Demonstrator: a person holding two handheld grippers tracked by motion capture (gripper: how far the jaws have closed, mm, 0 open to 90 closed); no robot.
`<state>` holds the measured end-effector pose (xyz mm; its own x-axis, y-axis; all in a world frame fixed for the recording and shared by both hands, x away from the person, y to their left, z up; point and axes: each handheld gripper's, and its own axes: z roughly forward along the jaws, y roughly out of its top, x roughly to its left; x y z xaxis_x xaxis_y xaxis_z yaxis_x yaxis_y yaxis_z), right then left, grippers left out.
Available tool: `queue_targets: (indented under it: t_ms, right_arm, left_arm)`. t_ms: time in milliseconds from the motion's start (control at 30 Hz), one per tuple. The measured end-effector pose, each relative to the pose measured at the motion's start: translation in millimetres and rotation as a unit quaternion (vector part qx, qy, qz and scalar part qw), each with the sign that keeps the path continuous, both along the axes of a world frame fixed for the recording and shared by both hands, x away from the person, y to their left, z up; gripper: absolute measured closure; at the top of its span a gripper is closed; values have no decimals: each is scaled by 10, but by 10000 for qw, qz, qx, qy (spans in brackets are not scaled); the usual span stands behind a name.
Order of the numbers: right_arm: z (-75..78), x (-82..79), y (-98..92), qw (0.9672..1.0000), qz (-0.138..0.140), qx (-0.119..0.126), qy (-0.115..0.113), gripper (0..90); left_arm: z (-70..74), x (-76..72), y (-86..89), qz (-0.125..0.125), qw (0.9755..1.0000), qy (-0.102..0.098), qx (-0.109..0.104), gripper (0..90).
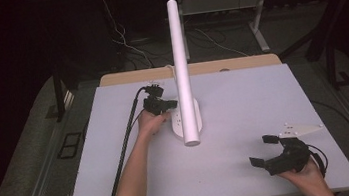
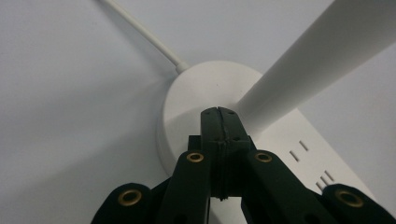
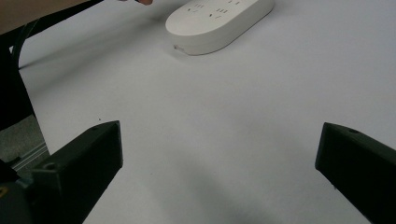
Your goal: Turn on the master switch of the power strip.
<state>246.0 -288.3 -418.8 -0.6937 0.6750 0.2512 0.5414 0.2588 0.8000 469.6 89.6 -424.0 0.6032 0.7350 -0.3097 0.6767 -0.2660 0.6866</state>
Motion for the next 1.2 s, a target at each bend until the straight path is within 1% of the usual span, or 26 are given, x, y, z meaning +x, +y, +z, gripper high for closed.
queue_targets:
  t_ms: [33,67,100,133,167,200,267,300,333,400,433,467,567,667,733,800,833,900,1000,1100,1133,1200]
  right_arm:
    - [2,-1,-1,10000,-8,4,13,2]
    - [1,0,-2,10000,-12,7,9,2]
    - [2,-1,-3,10000,-11,9,12,2]
    - [0,2,-5,10000,-15,11,2,2]
    - [0,3,-6,10000,-20,11,4,2]
    - [1,3,-6,10000,-22,19,12,2]
    - [0,3,-5,10000,-25,16,14,2]
    - [0,4,-7,10000,-23,12,9,2]
    - [-1,4,-7,10000,-24,9,0,2]
    - [0,2,-9,10000,-33,16,-1,2]
    - [1,1,-11,10000,-40,17,3,2]
    - [1,0,-11,10000,-41,17,3,2]
    - [2,-1,-9,10000,-41,18,6,2]
    - [3,0,-10,10000,-43,19,4,2]
    - [2,1,-13,10000,-36,20,-11,2]
    - [3,2,-14,10000,-35,24,-16,2]
    - [2,2,-14,10000,-36,26,-14,2]
    - [5,1,-11,10000,-45,32,12,2]
    - [3,2,-6,10000,-38,29,7,2]
    - [4,-1,-5,10000,-40,32,4,2]
    - [6,-1,-5,10000,-42,38,18,2]
    - [6,1,-4,10000,-39,39,14,2]
  left_arm:
    - [-3,-2,-2,62,9999,20,-89,900]
    - [-3,-4,2,88,9999,43,-135,900]
    - [7,5,50,-95,9999,35,14,900]
    - [14,-1,57,-13,10000,48,-86,900]
    - [25,-8,64,62,9997,41,-245,900]
    - [46,-5,95,-8,9997,-18,-223,900]
    - [90,-12,130,-38,9997,-88,-236,900]
    - [113,-16,148,-66,9997,-154,-204,900]
    - [139,-30,157,-48,9996,-199,-205,900]
    - [191,-55,182,-79,9992,-353,-164,899]
    - [218,-77,190,-35,9991,-408,-146,897]
    - [239,-88,201,-68,9987,-483,-140,896]
    - [302,-131,254,-134,9983,-558,-30,895]
    - [347,-166,308,-98,9979,-620,-138,885]
    - [378,-197,345,-107,9977,-662,-84,853]
    - [405,-232,375,-102,9977,-664,-89,824]
    - [416,-248,389,-90,9977,-669,-115,783]
    - [437,-278,421,-96,9974,-709,-115,749]
    - [463,-319,471,-53,9976,-665,-162,683]
    - [492,-367,523,1,9976,-650,-225,594]
    - [504,-383,546,-4,9975,-675,-204,555]
    - [524,-431,589,41,9972,-702,-244,462]
